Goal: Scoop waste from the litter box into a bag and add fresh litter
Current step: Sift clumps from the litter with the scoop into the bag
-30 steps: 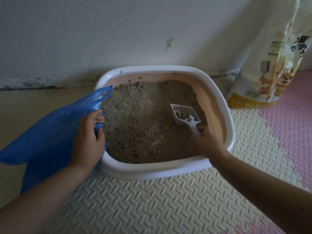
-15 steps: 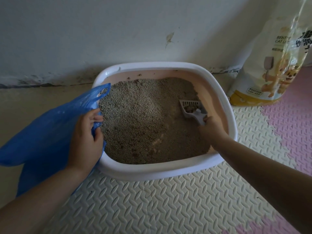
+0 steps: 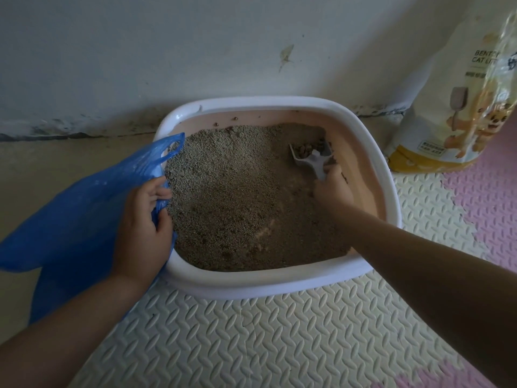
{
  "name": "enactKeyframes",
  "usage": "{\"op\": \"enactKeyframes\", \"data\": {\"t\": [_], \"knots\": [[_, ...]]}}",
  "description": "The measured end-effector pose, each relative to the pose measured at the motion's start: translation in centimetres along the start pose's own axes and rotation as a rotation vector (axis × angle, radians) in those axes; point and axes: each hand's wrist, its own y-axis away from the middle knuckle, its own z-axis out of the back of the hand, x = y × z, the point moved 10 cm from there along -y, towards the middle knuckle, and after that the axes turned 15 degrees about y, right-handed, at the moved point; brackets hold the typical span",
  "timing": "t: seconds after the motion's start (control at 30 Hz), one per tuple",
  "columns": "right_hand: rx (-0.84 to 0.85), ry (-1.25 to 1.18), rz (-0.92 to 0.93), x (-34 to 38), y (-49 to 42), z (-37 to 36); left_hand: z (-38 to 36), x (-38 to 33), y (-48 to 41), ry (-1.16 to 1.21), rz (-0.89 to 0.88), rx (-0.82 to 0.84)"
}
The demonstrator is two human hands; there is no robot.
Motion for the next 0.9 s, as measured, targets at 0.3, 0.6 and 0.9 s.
{"op": "enactKeyframes", "data": {"t": [0.3, 0.6, 0.9], "knots": [[-0.106, -0.122, 0.371, -1.9, 3.2, 3.4, -0.1, -0.1, 0.0, -0.001, -0.009, 0.014], [-0.157, -0.161, 0.374, -4.3, 3.7, 6.7, -0.1, -0.1, -0.1, -0.019, 0.0, 0.024], [-0.04, 0.211, 0.544, -5.9, -0.2, 8.7, -0.1, -0.2, 0.0, -0.04, -0.011, 0.028]]}}
